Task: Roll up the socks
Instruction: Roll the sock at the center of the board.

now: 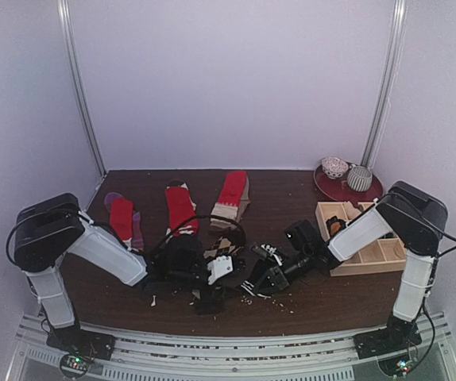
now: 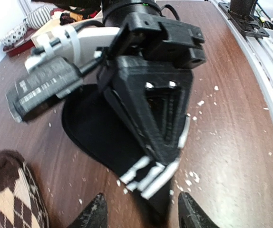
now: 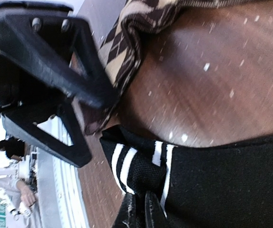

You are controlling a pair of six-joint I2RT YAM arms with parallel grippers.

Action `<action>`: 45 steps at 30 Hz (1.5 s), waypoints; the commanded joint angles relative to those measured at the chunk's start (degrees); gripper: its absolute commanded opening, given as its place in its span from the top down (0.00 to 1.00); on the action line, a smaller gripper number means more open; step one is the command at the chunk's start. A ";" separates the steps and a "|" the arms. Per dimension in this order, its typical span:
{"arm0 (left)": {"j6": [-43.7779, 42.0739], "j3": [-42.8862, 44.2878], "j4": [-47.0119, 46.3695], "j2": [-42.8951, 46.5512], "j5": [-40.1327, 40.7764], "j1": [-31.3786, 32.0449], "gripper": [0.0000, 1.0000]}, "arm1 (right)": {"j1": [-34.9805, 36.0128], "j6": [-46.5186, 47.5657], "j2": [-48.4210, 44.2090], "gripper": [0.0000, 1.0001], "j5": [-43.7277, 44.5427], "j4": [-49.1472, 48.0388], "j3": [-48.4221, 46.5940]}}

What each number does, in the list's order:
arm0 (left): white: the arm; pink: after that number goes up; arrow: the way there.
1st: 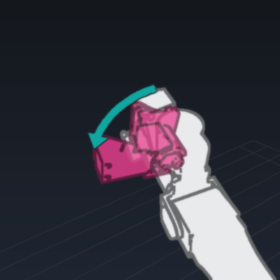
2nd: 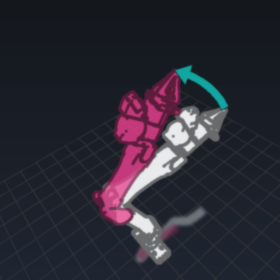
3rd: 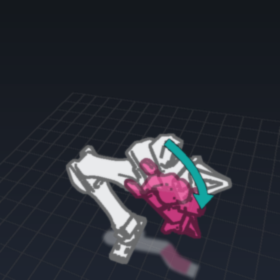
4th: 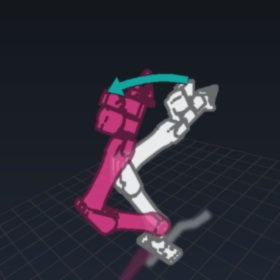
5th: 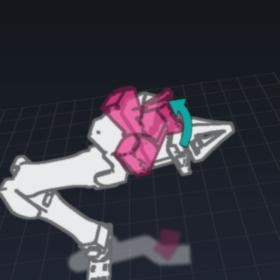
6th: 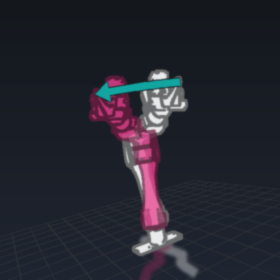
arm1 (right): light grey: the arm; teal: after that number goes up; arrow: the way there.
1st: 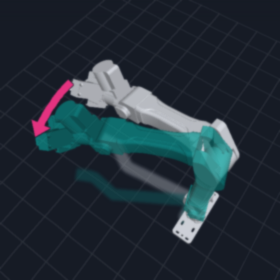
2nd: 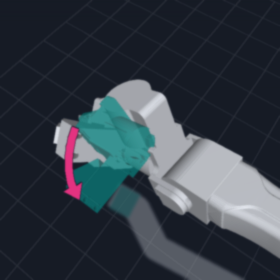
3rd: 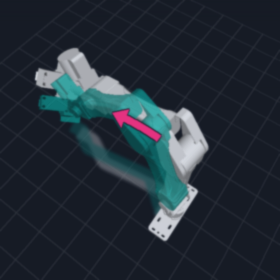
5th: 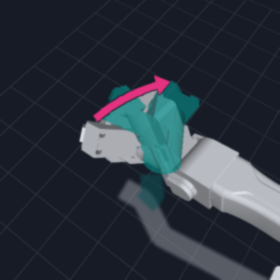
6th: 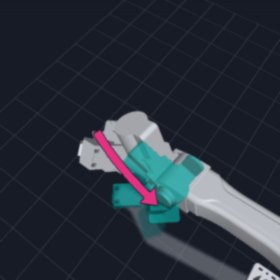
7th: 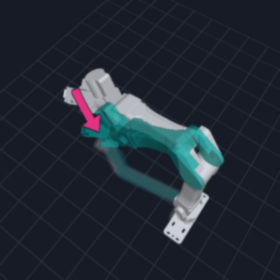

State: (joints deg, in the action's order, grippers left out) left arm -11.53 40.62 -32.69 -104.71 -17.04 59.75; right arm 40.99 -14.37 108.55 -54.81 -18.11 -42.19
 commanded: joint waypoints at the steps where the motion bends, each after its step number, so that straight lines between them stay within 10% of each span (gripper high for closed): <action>1: -4.00 3.61 -3.46 -2.86 -0.39 0.46 0.50 | -0.33 2.78 3.86 0.96 2.87 18.00 3.09; 28: -0.14 6.05 -4.35 -11.10 2.38 5.16 0.59 | -1.97 3.65 4.08 0.96 0.90 18.91 3.51; 36: -0.27 7.81 2.83 -11.80 1.51 5.15 1.00 | -2.10 3.60 1.76 0.96 -0.17 18.20 3.44; 45: 10.22 8.93 20.83 -7.69 7.67 5.00 1.00 | -5.33 -2.00 -24.85 0.82 15.68 8.04 9.03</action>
State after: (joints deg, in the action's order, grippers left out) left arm -7.79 48.58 -30.33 -113.75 -15.35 65.28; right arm 37.82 -12.60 98.13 -53.74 -7.84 -37.87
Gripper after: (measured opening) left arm 0.022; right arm 0.134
